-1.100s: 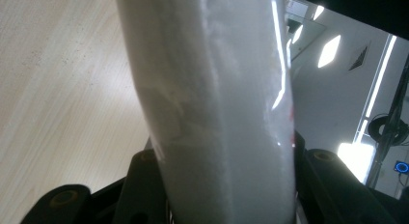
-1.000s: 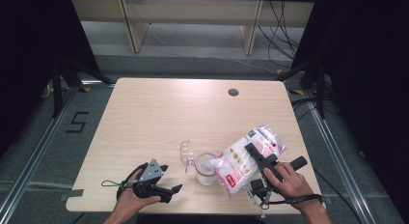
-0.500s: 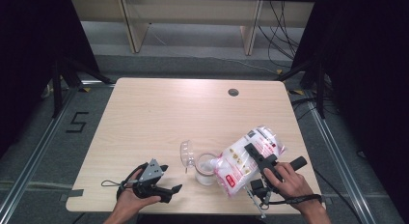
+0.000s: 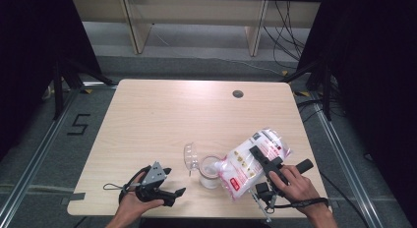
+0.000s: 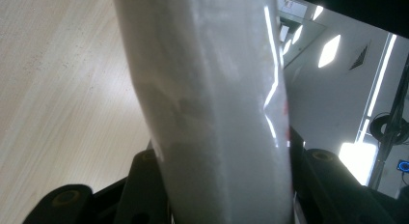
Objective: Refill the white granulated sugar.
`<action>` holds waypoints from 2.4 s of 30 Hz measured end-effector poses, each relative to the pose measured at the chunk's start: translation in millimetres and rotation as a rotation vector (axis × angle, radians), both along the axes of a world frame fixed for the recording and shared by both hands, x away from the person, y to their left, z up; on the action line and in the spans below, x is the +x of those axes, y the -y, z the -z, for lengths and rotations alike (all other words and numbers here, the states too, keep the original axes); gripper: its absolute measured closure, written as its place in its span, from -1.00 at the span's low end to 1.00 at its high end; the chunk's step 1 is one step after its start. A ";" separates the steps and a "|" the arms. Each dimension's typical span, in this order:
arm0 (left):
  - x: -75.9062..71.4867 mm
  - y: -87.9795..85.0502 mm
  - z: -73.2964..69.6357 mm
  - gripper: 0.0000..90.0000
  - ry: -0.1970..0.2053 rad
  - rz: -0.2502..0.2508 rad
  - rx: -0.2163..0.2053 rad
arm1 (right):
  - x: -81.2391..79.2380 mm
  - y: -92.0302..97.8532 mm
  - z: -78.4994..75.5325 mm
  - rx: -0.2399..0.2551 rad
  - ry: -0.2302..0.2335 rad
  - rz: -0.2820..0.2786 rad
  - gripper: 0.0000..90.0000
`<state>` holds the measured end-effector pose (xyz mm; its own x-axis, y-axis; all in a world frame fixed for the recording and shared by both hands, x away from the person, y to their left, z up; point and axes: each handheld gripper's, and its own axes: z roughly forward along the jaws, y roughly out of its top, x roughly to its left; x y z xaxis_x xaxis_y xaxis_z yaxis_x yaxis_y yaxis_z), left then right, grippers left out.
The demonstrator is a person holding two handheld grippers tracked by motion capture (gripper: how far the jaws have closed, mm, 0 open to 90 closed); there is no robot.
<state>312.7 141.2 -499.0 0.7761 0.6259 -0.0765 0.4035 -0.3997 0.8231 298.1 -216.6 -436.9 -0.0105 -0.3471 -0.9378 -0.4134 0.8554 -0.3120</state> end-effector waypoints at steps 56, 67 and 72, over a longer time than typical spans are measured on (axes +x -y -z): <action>0.0 0.6 0.1 -0.65 -0.001 -0.002 -0.007 | -0.1 -2.4 -5.2 -0.039 0.011 -0.022 0.37; 0.2 -0.3 -0.3 -0.65 -0.002 0.000 0.004 | -1.5 -1.7 -2.7 0.003 -0.008 0.003 0.37; 0.2 -0.3 -0.3 -0.65 -0.003 0.001 0.004 | -2.1 -0.9 -1.6 0.020 -0.006 0.009 0.37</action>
